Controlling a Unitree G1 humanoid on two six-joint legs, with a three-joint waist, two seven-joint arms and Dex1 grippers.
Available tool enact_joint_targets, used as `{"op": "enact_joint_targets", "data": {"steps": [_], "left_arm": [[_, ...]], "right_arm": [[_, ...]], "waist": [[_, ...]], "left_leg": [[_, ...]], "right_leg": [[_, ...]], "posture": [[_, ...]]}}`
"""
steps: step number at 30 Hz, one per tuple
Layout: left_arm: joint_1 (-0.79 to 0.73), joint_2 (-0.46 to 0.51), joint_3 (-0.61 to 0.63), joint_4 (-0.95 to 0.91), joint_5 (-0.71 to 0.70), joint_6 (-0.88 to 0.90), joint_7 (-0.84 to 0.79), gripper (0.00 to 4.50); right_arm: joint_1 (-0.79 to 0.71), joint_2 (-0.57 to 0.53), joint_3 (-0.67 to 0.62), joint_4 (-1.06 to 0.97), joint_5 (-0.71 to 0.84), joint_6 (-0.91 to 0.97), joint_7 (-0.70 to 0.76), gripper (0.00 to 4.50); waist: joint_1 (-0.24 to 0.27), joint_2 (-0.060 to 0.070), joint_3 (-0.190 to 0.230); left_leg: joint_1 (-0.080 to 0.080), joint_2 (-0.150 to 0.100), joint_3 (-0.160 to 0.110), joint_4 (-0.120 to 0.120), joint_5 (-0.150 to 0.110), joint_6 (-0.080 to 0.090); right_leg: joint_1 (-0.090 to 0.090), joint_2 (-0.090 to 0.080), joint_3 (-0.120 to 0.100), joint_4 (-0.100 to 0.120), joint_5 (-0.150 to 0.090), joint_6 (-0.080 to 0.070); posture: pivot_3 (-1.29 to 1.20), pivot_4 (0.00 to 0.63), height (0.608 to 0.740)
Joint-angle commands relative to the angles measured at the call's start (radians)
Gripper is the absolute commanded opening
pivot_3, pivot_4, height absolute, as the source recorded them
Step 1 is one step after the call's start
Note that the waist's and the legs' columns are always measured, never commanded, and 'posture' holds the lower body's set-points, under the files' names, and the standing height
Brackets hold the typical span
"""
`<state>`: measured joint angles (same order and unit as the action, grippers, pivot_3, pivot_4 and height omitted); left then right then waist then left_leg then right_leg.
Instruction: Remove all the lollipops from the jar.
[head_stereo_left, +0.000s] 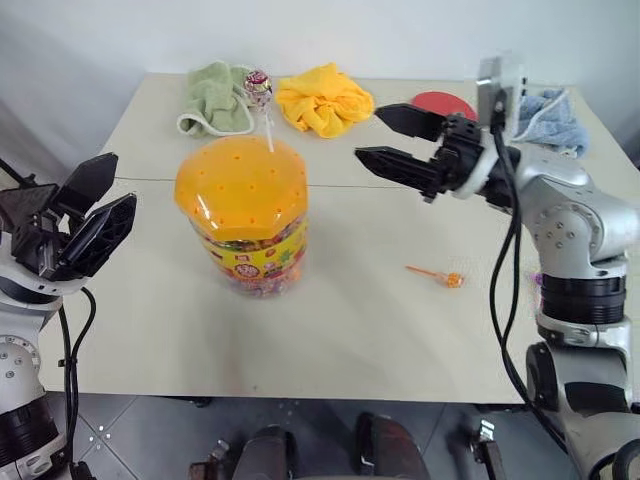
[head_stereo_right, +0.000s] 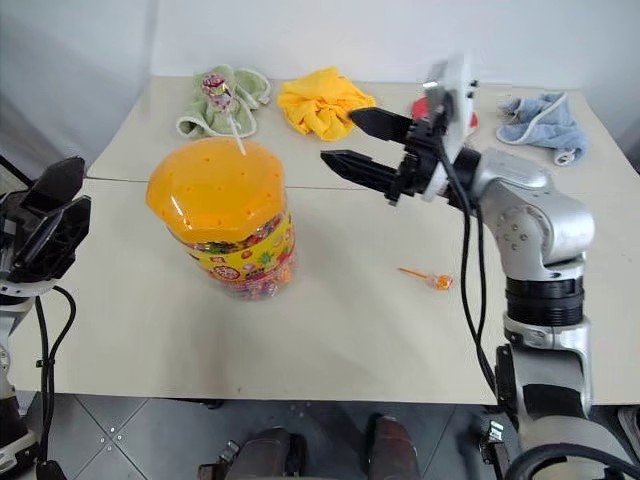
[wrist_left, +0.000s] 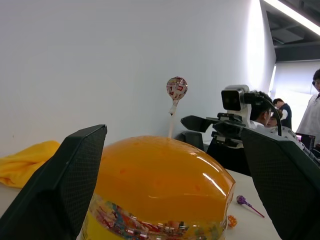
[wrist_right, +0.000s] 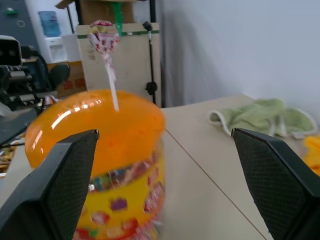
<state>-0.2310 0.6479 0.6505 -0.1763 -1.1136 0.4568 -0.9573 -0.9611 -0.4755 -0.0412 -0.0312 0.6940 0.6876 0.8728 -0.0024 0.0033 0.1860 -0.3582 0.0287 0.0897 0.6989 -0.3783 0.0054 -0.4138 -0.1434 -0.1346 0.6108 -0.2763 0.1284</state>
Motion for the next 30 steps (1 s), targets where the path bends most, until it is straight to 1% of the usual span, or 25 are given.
{"op": "enact_joint_targets", "data": {"steps": [1, 4, 7, 12, 15, 17, 21, 24, 26, 27, 28, 30], "left_arm": [[0.0, 0.015, 0.006, -0.011, -0.008, -0.005, -0.018, 4.5], [0.002, 0.002, -0.008, -0.015, -0.003, -0.009, -0.021, 4.5], [-0.005, -0.005, -0.017, -0.009, 0.0, -0.015, -0.022, 4.5], [-0.012, -0.013, -0.032, -0.007, 0.005, -0.025, -0.021, 4.5], [-0.011, -0.015, -0.033, -0.008, 0.001, -0.027, -0.023, 4.5], [-0.009, -0.015, -0.033, -0.01, -0.001, -0.027, -0.024, 4.5], [-0.016, -0.017, -0.029, -0.012, -0.015, -0.025, -0.025, 4.5], [-0.028, -0.022, -0.029, -0.008, -0.024, -0.027, -0.026, 4.5], [-0.042, -0.026, -0.035, -0.011, -0.021, -0.032, -0.033, 4.5], [-0.049, -0.016, -0.049, -0.024, -0.002, -0.04, -0.05, 4.5], [-0.064, -0.007, -0.058, -0.042, -0.001, -0.038, -0.056, 4.5], [-0.08, 0.006, -0.08, -0.072, -0.006, -0.028, -0.073, 4.5]], "right_arm": [[-0.075, 0.078, 0.033, 0.03, -0.021, 0.007, -0.055, 4.44], [-0.123, 0.167, 0.07, 0.076, -0.051, -0.008, -0.082, 4.44], [-0.166, 0.234, 0.084, 0.109, -0.065, -0.008, -0.103, 4.44], [-0.2, 0.283, 0.125, 0.156, -0.119, -0.031, -0.091, 4.44], [-0.212, 0.303, 0.118, 0.164, -0.116, -0.034, -0.075, 3.9], [-0.214, 0.308, 0.115, 0.167, -0.117, -0.035, -0.068, 3.34], [-0.209, 0.31, 0.103, 0.164, -0.117, -0.054, -0.051, 2.0], [-0.219, 0.316, 0.072, 0.158, -0.074, -0.034, -0.038, 1.12], [-0.243, 0.321, 0.032, 0.19, -0.062, -0.061, -0.045, 0.43], [-0.267, 0.321, -0.006, 0.226, -0.066, -0.107, -0.068, 0.13], [-0.291, 0.309, -0.052, 0.252, -0.044, -0.124, -0.064, 0.06], [-0.319, 0.275, -0.116, 0.277, -0.008, -0.133, -0.046, 0.06]], "waist": [[-0.006, 0.0, 0.0], [-0.019, 0.0, 0.0], [-0.029, 0.0, 0.0], [-0.031, 0.0, 0.0], [-0.031, 0.0, 0.0], [-0.031, 0.0, 0.0], [-0.032, 0.0, 0.0], [-0.032, 0.0, 0.0], [-0.032, 0.0, 0.0], [-0.032, 0.0, 0.0], [-0.033, 0.0, 0.0], [-0.028, 0.0, 0.0]], "left_leg": [[0.0, 0.0, 0.0, 0.0, 0.0, 0.0], [0.0, 0.001, 0.001, 0.0, 0.0, 0.0], [0.001, 0.001, 0.001, 0.0, 0.0, 0.0], [0.001, 0.001, 0.0, -0.001, 0.0, -0.001], [0.001, 0.001, 0.001, -0.001, 0.0, -0.001], [0.001, 0.001, 0.001, -0.001, 0.0, -0.001], [0.001, 0.001, 0.001, -0.001, 0.0, -0.001], [0.001, 0.001, 0.001, -0.001, 0.0, -0.001], [0.001, 0.001, 0.001, -0.001, 0.0, -0.001], [0.001, 0.001, 0.001, -0.001, 0.0, -0.001], [0.001, 0.001, 0.001, -0.001, 0.0, -0.001], [0.0, 0.001, 0.001, -0.001, 0.0, -0.001]], "right_leg": [[0.0, 0.0, 0.0, 0.0, 0.0, 0.0], [0.0, 0.001, 0.0, 0.0, 0.0, 0.0], [0.0, 0.002, 0.0, 0.001, 0.0, 0.0], [-0.001, 0.002, 0.0, 0.001, 0.0, 0.0], [0.0, 0.002, 0.0, 0.001, 0.0, 0.0], [-0.001, 0.002, 0.001, 0.001, 0.0, 0.0], [-0.001, 0.002, 0.001, 0.001, 0.0, 0.0], [0.0, 0.002, 0.001, 0.0, 0.0, 0.0], [0.0, 0.002, 0.001, 0.001, 0.0, 0.0], [-0.001, 0.002, 0.001, 0.0, 0.0, 0.0], [-0.001, 0.002, 0.001, 0.0, 0.0, 0.0], [-0.001, 0.002, 0.001, 0.0, 0.0, 0.0]], "posture": [[0.0, 0.15, 0.74], [0.0, 0.15, 0.74], [0.0, 0.15, 0.74], [0.0, 0.15, 0.74], [0.0, 0.15, 0.74], [0.0, 0.15, 0.74], [0.0, 0.15, 0.74], [0.0, 0.15, 0.74], [0.0, 0.15, 0.74], [0.0, 0.15, 0.74], [0.0, 0.15, 0.74], [0.0, 0.15, 0.74]]}}
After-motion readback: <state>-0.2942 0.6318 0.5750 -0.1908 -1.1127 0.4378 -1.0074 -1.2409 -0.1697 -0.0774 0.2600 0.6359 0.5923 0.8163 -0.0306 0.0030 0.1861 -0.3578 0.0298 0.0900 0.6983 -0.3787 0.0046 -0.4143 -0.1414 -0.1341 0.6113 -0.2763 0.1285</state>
